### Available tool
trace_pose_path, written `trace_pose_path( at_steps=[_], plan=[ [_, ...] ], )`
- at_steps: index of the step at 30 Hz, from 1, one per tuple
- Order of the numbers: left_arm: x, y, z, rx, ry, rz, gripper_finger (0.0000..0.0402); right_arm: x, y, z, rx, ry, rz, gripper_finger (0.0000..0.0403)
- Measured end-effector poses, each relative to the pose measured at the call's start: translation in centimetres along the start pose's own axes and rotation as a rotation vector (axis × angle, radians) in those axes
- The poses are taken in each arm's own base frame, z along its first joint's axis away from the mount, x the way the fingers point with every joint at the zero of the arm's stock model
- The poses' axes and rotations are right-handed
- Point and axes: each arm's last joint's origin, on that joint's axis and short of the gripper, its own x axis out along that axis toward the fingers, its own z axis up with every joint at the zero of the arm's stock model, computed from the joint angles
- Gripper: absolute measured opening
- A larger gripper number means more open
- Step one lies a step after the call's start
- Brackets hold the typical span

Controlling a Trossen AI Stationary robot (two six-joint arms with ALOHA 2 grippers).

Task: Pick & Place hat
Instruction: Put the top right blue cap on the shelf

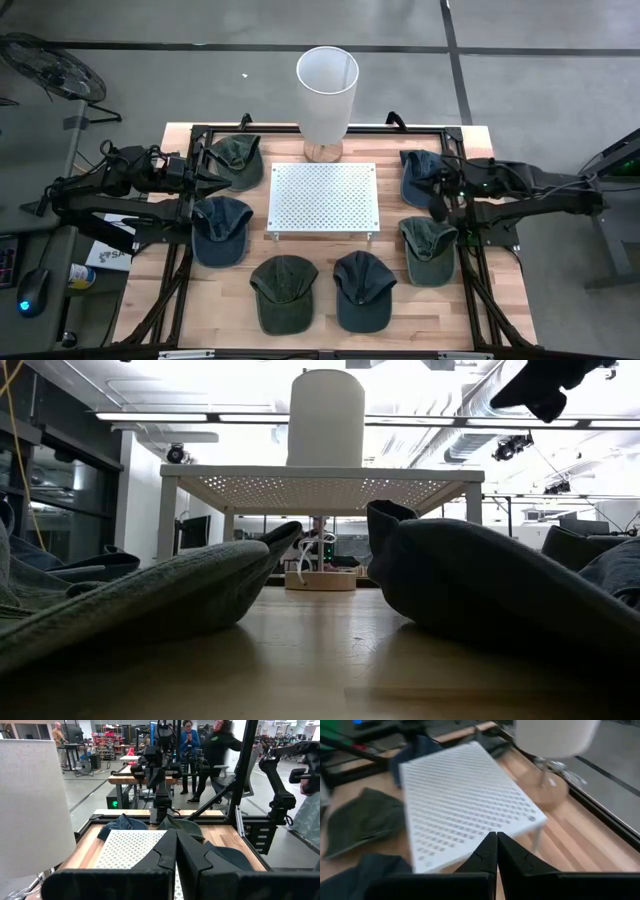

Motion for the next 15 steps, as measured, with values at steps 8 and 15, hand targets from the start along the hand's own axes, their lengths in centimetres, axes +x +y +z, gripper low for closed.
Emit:
trace_pose_path(
  at_steps=[8,15],
  plan=[
    [0.0,0.0,0.0,0.0,0.0,0.0,0.0003,1.2,-0.8,-0.5,0.073,0.098,-0.108,0.0],
    [0.0,0.0,0.0,0.0,0.0,0.0,0.0003,0.6,-1.9,0.4,0.123,0.226,-0.235,0.0005]
  ],
)
